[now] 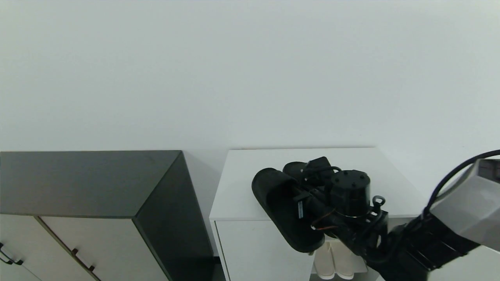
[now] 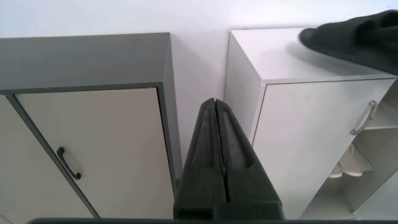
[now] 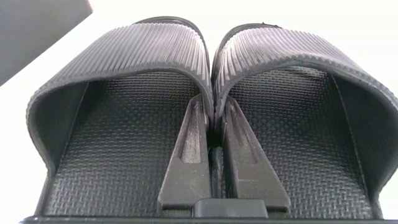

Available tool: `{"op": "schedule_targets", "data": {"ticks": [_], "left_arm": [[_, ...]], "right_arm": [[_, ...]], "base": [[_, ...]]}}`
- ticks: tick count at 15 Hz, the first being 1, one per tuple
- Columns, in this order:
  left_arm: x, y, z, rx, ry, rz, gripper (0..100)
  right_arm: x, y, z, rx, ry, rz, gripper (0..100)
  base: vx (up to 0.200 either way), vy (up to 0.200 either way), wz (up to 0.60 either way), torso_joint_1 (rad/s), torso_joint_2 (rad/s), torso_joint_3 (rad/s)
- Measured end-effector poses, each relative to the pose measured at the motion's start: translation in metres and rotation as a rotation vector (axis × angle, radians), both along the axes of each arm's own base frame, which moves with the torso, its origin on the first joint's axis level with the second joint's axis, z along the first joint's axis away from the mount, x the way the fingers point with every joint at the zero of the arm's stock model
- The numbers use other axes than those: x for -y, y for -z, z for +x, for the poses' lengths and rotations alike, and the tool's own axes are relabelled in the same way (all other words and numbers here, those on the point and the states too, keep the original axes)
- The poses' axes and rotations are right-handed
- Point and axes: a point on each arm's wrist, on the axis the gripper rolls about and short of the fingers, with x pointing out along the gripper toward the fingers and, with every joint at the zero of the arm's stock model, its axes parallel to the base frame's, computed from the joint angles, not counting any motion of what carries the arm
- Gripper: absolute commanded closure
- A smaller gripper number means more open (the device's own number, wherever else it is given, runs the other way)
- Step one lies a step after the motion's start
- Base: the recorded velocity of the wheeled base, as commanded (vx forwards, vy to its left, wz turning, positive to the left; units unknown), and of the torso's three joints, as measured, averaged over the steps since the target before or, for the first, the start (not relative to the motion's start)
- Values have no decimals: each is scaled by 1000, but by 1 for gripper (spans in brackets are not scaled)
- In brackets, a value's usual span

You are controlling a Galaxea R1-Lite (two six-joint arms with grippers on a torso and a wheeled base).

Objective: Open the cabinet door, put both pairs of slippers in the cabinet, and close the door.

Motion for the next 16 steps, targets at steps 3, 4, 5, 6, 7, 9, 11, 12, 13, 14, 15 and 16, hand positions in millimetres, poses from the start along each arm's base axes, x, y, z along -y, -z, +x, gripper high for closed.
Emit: {"op": "schedule_targets", "data": {"ticks": [3,4,5,6,7,9,11,12,13,14,15,16], "left_arm": [[0,0,0,0,0,-1,100],[0,0,0,0,0,0,100],[0,0,0,0,0,0,100],[0,0,0,0,0,0,100],[0,0,0,0,0,1,100],[0,0,0,0,0,1,100],[0,0,0,0,0,0,100],[0,0,0,0,-1,-1,100],[0,0,0,0,-1,-1,100],[0,0,0,0,-1,-1,100],[0,0,0,0,-1,-1,100],[0,0,0,0,-1,-1,100]], "right_arm": [[16,-14,-21,10,-42,17,100],[17,-16,-24,12,-43,19,100],[17,-17,-25,14,-45,19,100],[17,-17,-26,16,-44,19,100],[17,-17,-26,18,-33,17,100],[16,-18,-27,21,-32,18,100],[16,-18,-27,22,-32,18,100],[16,-18,-27,22,-32,19,100],[16,-19,-27,24,-32,20,100],[16,-19,-27,23,-31,20,100],[15,-18,-27,22,-31,19,100],[15,-18,-27,23,-33,20,100]], "base": [[0,0,0,0,0,0],[0,0,0,0,0,0],[0,0,0,0,0,0],[0,0,0,0,0,0],[0,0,0,0,0,0],[0,0,0,0,0,0],[-100,0,0,1,1,1],[-200,0,0,-2,2,12],[-200,0,0,12,2,-2],[-200,0,0,17,12,-2],[-200,0,0,-2,2,-2],[-200,0,0,-17,-7,7]]}}
